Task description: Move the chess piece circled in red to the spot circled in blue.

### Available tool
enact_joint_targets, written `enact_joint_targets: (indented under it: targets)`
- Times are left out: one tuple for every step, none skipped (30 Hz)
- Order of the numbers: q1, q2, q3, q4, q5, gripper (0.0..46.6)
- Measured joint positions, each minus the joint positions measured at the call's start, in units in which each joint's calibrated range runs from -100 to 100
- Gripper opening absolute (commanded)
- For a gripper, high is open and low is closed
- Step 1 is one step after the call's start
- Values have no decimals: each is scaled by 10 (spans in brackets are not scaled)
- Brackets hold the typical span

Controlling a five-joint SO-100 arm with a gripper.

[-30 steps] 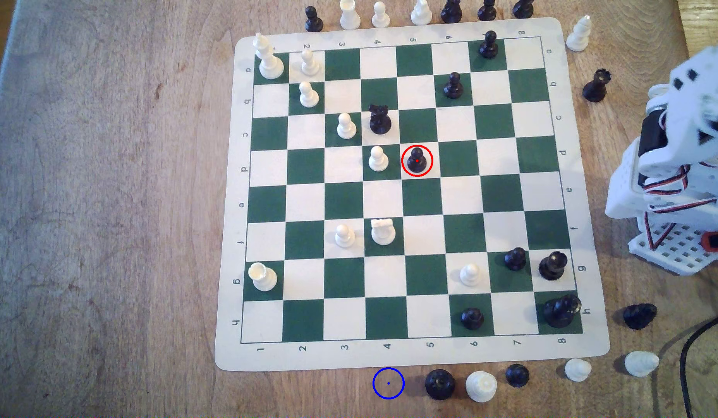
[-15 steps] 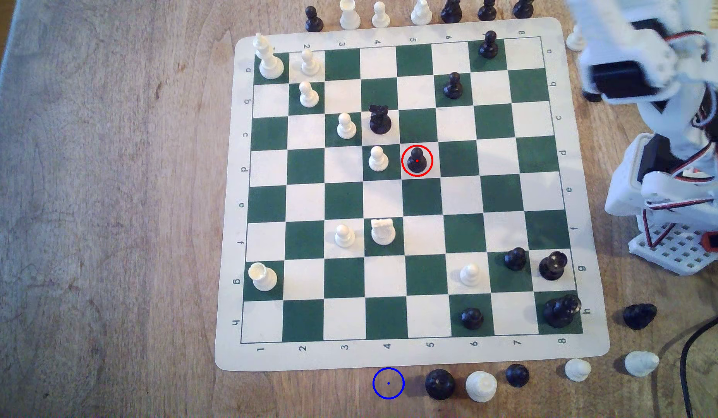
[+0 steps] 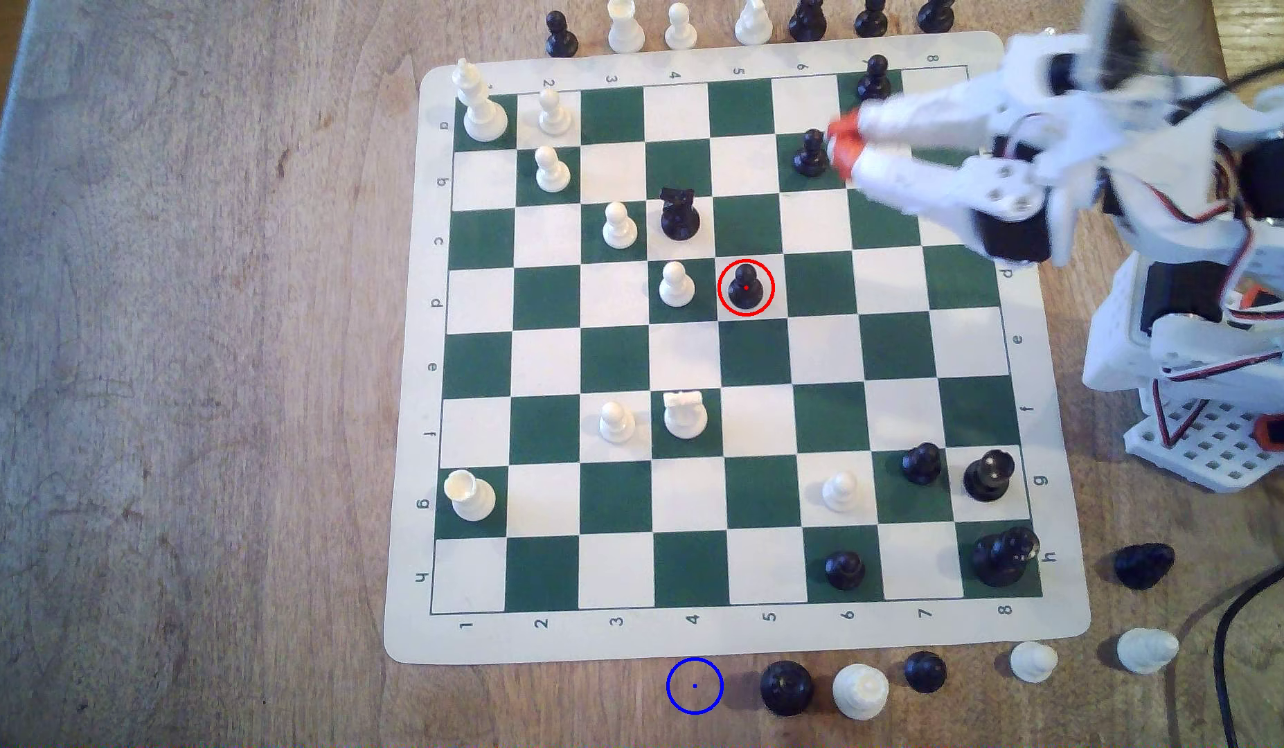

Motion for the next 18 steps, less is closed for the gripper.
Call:
enact_joint_targets:
  targets:
    - [1, 18, -4, 7, -5, 7]
    - [-3, 54, -10, 18, -11, 17]
    - [-9, 72, -12, 22, -13, 30]
    - [-15, 85, -16, 26, -15, 37]
    - [-20, 103, -23, 31, -20, 40]
    - [-25, 129, -32, 38, -25, 50]
    - [-37, 169, -50, 61, -29, 63]
    - [-47, 190, -64, 73, -30, 76]
    - [-52, 206, -76, 82, -30, 90]
    - [-52, 227, -93, 92, -30, 108]
    - [-51, 258, -117, 101, -32, 122]
    - [-48, 279, -133, 105, -33, 135]
    - [-45, 300, -147, 108, -33, 141]
    - [-41, 318, -162, 108, -32, 152]
    - [-32, 349, -183, 108, -33, 153]
    - [-27, 361, -190, 108, -34, 149]
    - [-24, 374, -199, 108, -33, 149]
    - [-22, 390, -208, 108, -31, 155]
